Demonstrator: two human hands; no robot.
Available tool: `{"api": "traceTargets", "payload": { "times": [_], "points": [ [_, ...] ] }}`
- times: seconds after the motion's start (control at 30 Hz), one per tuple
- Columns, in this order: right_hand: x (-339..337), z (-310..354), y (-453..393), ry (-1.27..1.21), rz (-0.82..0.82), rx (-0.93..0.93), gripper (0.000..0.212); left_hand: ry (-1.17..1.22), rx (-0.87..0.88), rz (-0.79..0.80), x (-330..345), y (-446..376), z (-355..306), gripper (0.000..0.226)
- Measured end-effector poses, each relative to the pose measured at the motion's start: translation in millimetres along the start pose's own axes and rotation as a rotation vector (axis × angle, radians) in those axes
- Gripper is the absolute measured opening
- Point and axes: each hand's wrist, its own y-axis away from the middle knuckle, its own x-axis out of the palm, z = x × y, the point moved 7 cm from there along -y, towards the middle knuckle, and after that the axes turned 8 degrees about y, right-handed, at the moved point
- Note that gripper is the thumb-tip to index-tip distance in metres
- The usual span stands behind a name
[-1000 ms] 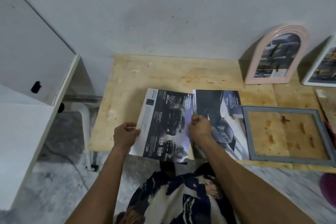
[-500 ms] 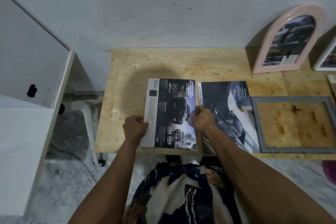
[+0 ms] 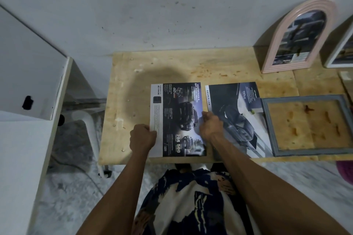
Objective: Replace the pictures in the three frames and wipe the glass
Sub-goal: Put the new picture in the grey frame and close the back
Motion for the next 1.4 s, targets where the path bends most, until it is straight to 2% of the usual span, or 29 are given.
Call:
{"api": "traceTargets", "payload": {
  "times": [0.13,0.23,0.33,0.43,0.5,0.53,0.6,0.7,0.8,0.87,1.0,1.1,1.2,1.3,1.4],
  "points": [
    [-26,-5,8,-0.047,-0.104,-0.002,0.034,-0.063,0.075,-0.002,14,5,-15,0.044],
    [-61,-25,12,-0.032,-0.187,0.050,0.037,-0.007,0.186,0.058,40,13,-44,0.028],
    [-98,-59,9,0.035,-0.265,0.138,0.036,0.065,0.256,0.224,78,32,-78,0.016],
    [-122,-88,3,0.086,-0.253,0.166,0.036,0.091,0.293,0.385,117,51,-104,0.020],
    [-131,-97,2,0.140,-0.197,0.171,0.035,0.086,0.239,0.441,136,61,-114,0.037],
    [-133,-98,2,0.151,-0.167,0.169,0.038,0.069,0.223,0.455,144,66,-118,0.038],
    [-130,-98,2,0.160,-0.095,0.157,0.052,0.017,0.200,0.439,154,72,-123,0.031],
    [-122,-98,-1,0.196,-0.049,0.102,0.066,0.013,0.180,0.340,159,75,-126,0.042],
    [-122,-101,-7,0.248,-0.039,0.054,0.053,0.051,0.081,0.276,161,75,-124,0.023],
    [-124,-103,-11,0.267,-0.041,0.032,0.045,0.089,0.041,0.246,164,71,-121,0.020],
    [-128,-113,-20,0.180,-0.072,0.054,0.049,0.125,0.025,0.167,164,69,-123,0.019],
    [-134,-122,-27,0.143,-0.077,0.076,0.062,0.166,0.030,0.122,161,72,-127,0.016],
    [-139,-125,-32,0.119,-0.071,0.076,0.058,0.206,0.061,0.150,159,71,-131,0.012],
    [-146,-125,-35,0.079,-0.119,0.077,0.044,0.402,-0.034,0.209,152,68,-128,0.008],
    [-157,-126,-47,-0.010,-0.151,0.036,0.048,0.555,-0.111,0.216,140,66,-123,0.010]
  ]
}}
